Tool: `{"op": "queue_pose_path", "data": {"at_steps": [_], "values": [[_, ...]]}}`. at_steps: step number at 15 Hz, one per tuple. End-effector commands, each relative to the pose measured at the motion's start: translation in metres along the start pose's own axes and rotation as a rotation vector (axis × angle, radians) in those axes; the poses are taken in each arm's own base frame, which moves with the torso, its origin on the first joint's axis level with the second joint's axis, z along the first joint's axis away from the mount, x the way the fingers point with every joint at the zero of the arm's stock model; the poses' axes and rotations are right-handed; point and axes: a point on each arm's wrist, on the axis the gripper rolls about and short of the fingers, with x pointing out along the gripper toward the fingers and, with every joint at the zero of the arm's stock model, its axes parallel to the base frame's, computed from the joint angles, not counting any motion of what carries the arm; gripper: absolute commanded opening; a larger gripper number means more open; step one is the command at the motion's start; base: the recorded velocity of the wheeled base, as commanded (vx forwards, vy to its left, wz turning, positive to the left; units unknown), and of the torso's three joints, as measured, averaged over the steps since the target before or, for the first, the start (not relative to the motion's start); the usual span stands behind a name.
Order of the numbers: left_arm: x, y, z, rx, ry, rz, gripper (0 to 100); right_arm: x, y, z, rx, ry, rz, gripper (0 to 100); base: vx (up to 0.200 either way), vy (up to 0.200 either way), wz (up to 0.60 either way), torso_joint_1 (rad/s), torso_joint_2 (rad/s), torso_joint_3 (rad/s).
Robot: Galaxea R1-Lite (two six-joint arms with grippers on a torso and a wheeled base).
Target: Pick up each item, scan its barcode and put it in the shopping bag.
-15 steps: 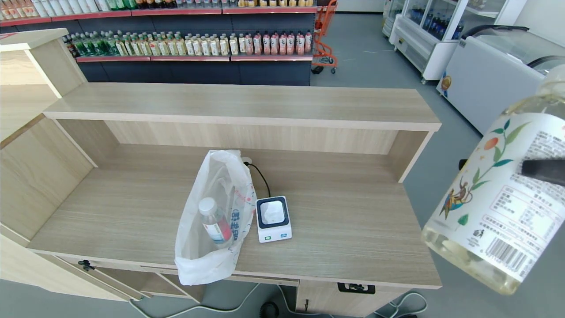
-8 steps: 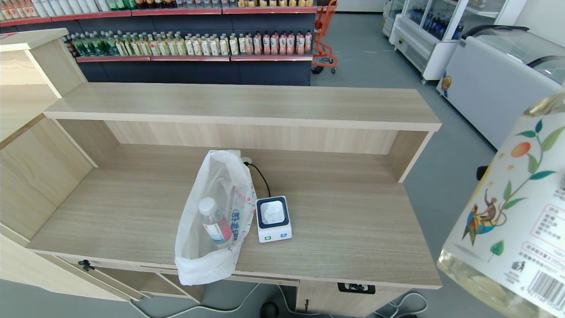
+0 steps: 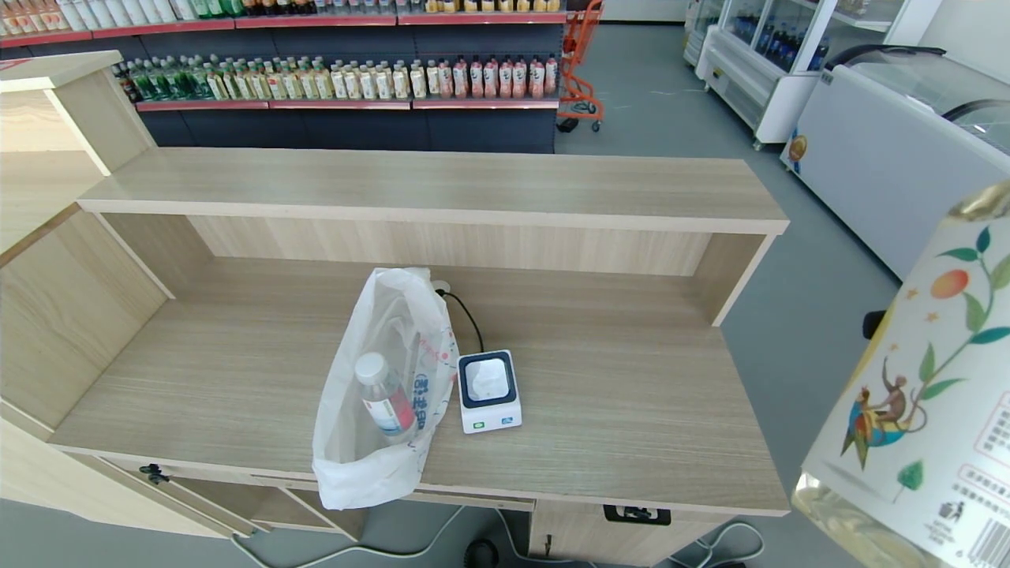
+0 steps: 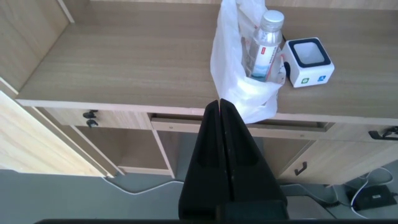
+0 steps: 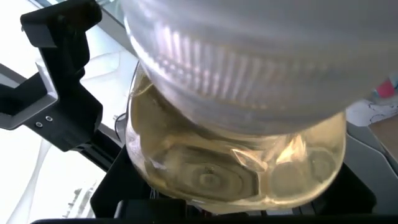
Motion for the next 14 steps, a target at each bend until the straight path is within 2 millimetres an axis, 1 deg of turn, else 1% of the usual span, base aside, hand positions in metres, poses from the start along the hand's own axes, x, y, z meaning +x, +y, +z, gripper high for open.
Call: {"op": "queue_pose_path", "data": {"at_steps": [1, 4, 6, 7, 8, 9, 11, 12, 13, 14], "values": [[0.0, 0.0, 0.0, 0.0, -0.001, 0.0, 0, 0.001, -0.001, -0.001, 0.004, 0.003, 0.005, 0, 0.0, 0.0, 0.0, 0.0, 0.0, 0.0], [0.0, 0.0, 0.0, 0.0, -0.001, 0.0, 0, 0.001, -0.001, -0.001, 0.007, 0.001, 0.0, 0, 0.0, 0.0, 0.0, 0.0, 0.0, 0.0], [0.0, 0.0, 0.0, 0.0, -0.001, 0.0, 0, -0.001, -0.005, -0.002, -0.001, -0.007, -0.022, 0, 0.0, 0.0, 0.0, 0.0, 0.0, 0.0], [0.0, 0.0, 0.0, 0.0, -0.001, 0.0, 0, -0.008, -0.016, -0.003, -0.063, -0.046, -0.118, 0, 0.0, 0.0, 0.0, 0.0, 0.0, 0.0], [0.0, 0.0, 0.0, 0.0, -0.001, 0.0, 0, -0.015, -0.026, -0.008, -0.121, -0.059, -0.189, 0, 0.0, 0.0, 0.0, 0.0, 0.0, 0.0], [0.0, 0.0, 0.0, 0.0, -0.003, 0.0, 0, -0.026, -0.037, -0.014, -0.174, -0.069, -0.279, 0, 0.0, 0.0, 0.0, 0.0, 0.0, 0.0], [0.0, 0.0, 0.0, 0.0, 0.001, 0.0, 0, -0.043, -0.054, -0.023, -0.232, -0.1, -0.475, 0, 0.0, 0.0, 0.0, 0.0, 0.0, 0.0], [0.0, 0.0, 0.0, -0.001, -0.001, 0.0, 0, -0.044, -0.057, -0.025, -0.245, -0.111, -0.533, 0, 0.0, 0.0, 0.0, 0.0, 0.0, 0.0], [0.0, 0.0, 0.0, 0.0, -0.001, 0.0, 0, -0.048, -0.068, -0.03, -0.299, -0.12, -0.709, 0, 0.0, 0.0, 0.0, 0.0, 0.0, 0.0], [0.0, 0.0, 0.0, 0.0, 0.001, 0.0, 0, -0.049, -0.073, -0.032, -0.336, -0.112, -0.8, 0, 0.0, 0.0, 0.0, 0.0, 0.0, 0.0]]}}
